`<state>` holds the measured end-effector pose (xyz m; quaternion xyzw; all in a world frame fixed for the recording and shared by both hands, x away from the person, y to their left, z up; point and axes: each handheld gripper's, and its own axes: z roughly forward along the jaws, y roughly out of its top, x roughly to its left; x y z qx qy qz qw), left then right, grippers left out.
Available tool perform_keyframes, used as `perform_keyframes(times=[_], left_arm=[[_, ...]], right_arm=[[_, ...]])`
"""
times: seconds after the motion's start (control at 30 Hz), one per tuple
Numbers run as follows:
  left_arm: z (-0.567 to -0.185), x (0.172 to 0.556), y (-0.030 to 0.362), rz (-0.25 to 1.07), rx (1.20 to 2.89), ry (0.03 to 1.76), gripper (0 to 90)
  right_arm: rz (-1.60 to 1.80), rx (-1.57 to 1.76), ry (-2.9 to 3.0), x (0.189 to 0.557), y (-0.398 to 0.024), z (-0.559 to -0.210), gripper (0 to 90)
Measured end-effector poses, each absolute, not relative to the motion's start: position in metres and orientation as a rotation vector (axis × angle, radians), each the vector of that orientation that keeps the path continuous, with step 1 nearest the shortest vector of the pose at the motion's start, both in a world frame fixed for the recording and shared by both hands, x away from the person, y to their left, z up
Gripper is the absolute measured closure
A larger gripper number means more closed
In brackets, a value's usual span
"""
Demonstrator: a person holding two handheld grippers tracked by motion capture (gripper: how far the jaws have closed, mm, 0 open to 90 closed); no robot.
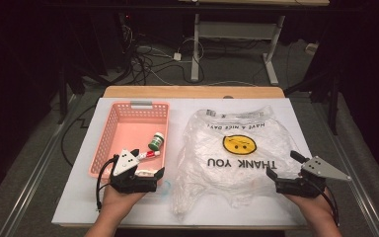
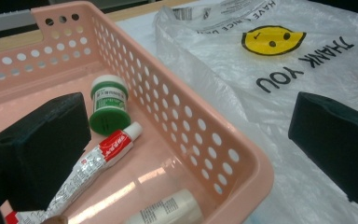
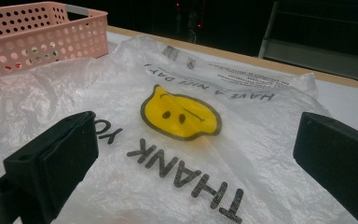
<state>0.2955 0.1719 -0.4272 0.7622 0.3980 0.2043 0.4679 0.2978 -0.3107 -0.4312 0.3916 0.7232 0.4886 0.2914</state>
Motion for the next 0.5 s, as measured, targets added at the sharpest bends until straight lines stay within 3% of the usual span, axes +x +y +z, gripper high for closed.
perform_keyframes(times=[0.5], left_arm=[[-0.427,0.296,0.174,0.471,1.855,0.982,0.0]], right_arm=[[1.289,1.078,1.908,0.296,-0.328,-0.428,1.8]])
